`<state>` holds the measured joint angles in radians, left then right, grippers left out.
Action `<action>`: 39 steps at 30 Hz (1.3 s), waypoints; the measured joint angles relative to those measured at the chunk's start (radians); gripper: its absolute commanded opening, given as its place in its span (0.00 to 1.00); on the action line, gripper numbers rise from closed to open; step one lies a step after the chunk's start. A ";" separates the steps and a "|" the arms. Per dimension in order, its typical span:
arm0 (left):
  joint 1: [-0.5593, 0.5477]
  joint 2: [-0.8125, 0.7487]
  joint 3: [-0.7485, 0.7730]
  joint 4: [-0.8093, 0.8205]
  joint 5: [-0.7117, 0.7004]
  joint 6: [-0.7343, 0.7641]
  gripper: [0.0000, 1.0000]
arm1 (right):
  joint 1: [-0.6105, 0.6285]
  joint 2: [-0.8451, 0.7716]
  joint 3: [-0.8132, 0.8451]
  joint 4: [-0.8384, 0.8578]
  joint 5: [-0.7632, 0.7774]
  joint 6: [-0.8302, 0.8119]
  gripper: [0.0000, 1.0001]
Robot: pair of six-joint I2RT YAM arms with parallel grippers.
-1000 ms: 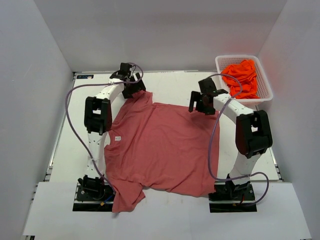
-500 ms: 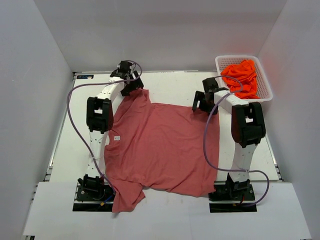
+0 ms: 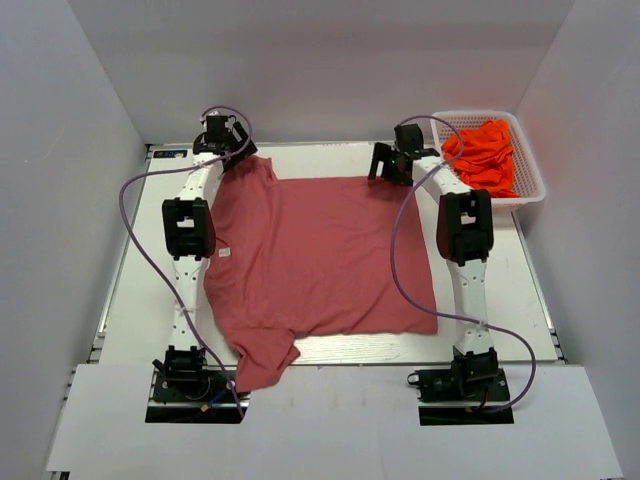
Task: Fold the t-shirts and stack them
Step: Flatten out the tshirt
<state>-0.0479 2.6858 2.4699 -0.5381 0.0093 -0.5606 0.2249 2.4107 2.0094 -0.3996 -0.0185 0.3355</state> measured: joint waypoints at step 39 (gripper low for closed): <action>-0.080 -0.743 -1.067 -0.264 0.023 0.059 1.00 | 0.051 -0.735 -0.958 -0.026 -0.036 0.065 0.90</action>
<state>-0.1284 1.9427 1.4029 -0.8017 0.0322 -0.5018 0.2756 1.6760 1.0515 -0.4252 -0.0547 0.4004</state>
